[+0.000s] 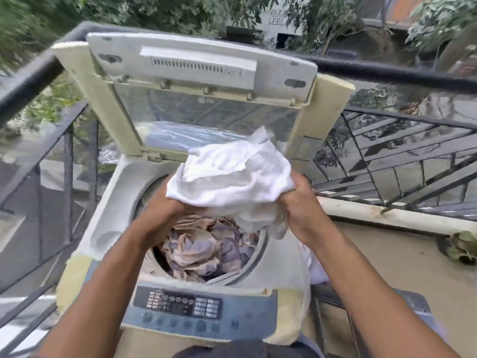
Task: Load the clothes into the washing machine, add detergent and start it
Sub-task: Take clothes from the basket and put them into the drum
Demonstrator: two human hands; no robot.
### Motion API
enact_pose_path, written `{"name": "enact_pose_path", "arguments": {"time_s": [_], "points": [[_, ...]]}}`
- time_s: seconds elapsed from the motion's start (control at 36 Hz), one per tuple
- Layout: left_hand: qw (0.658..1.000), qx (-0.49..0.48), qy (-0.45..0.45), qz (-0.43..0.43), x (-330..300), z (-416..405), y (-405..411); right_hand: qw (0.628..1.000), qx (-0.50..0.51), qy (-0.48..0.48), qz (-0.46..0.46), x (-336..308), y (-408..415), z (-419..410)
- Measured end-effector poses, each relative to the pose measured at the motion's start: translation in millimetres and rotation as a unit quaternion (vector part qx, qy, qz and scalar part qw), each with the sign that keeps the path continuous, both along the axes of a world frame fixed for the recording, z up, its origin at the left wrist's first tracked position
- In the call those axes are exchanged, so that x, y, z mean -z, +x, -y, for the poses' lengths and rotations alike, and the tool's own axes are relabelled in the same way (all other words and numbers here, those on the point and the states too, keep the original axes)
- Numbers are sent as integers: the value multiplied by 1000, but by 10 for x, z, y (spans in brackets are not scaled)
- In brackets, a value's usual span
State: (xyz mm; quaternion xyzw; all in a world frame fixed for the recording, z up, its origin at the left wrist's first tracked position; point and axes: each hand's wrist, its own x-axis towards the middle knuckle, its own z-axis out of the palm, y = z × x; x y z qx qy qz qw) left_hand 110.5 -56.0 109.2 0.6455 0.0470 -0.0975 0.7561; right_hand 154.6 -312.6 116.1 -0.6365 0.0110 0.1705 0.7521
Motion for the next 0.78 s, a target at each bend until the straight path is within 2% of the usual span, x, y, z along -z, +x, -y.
{"name": "enact_pose_path", "arguments": {"time_s": [0.08,0.17,0.25,0.31,0.33,0.36,0.42,0.47,0.53,0.56,0.67,0.72,0.78], "points": [[998,-14,66,-2,180,-242,10,990,-17,-129,53,182,110,-214],[989,-17,148,-28,346,-420,-20,951,-65,-279,113,475,223,-414],[971,75,199,-113,490,-515,-75,906,-136,-386,105,669,228,-551],[934,163,261,-179,624,-523,-82,871,-221,-431,86,818,196,-635],[904,219,302,-209,716,-513,-74,839,-276,-461,80,903,180,-682],[871,273,337,-234,825,-499,-67,792,-336,-504,81,1007,160,-723],[804,351,382,-289,1024,-430,-64,670,-441,-589,96,1277,94,-763],[743,408,421,-322,1218,-345,-82,575,-517,-630,71,1558,-8,-752],[697,452,462,-311,1348,-277,-98,512,-558,-651,47,1792,-92,-694],[683,464,474,-306,1370,-246,-89,494,-566,-658,49,1872,-113,-669],[653,484,507,-286,1367,-184,15,488,-548,-677,57,1858,-116,-736],[638,470,553,-258,1369,-169,65,516,-507,-687,66,1756,-98,-846],[623,453,600,-217,1361,-167,118,576,-437,-684,96,1668,-100,-943]]}}
